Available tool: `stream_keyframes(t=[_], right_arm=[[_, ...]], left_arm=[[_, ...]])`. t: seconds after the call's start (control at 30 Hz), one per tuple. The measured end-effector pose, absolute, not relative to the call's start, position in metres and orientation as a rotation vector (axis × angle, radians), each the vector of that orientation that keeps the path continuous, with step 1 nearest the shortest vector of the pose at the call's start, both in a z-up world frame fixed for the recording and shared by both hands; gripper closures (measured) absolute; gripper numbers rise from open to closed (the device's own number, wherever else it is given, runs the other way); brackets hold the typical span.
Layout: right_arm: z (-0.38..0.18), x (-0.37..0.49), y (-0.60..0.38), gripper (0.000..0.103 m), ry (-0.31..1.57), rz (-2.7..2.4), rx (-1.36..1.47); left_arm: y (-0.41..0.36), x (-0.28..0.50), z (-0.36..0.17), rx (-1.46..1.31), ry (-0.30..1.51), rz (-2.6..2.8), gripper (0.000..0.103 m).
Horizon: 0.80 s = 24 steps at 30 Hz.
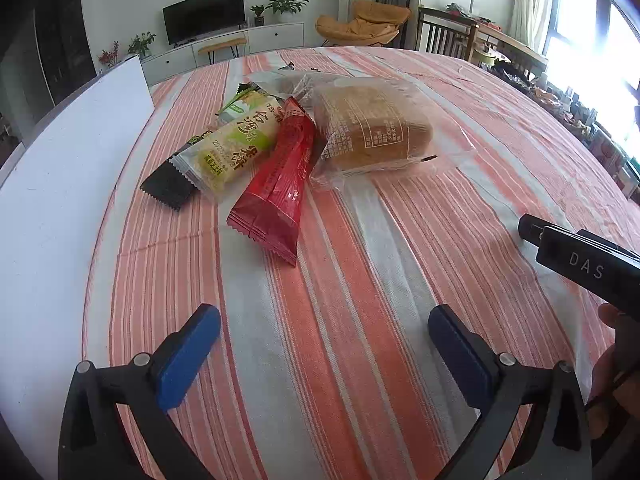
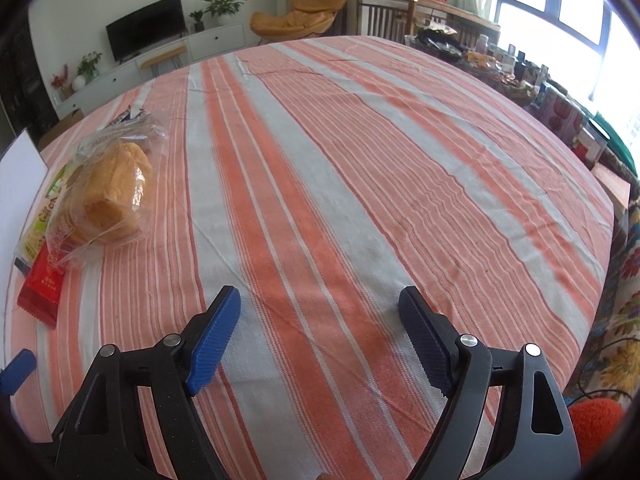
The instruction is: Organize snacks
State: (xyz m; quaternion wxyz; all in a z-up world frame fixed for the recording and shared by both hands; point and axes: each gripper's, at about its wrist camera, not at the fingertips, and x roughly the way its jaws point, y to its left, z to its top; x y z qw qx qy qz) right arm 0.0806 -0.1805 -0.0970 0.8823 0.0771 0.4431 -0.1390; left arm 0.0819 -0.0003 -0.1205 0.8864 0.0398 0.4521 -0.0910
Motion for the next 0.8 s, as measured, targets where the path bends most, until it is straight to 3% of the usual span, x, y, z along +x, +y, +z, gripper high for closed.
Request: stream_keyframes(t=[0.8], right_arm=[[-0.0966, 0.0812, -0.1796, 0.016, 0.928, -0.287, 0.154]], left_arm=[[0.0010, 0.0825, -0.1209, 0.081, 0.927, -0.179, 0.000]])
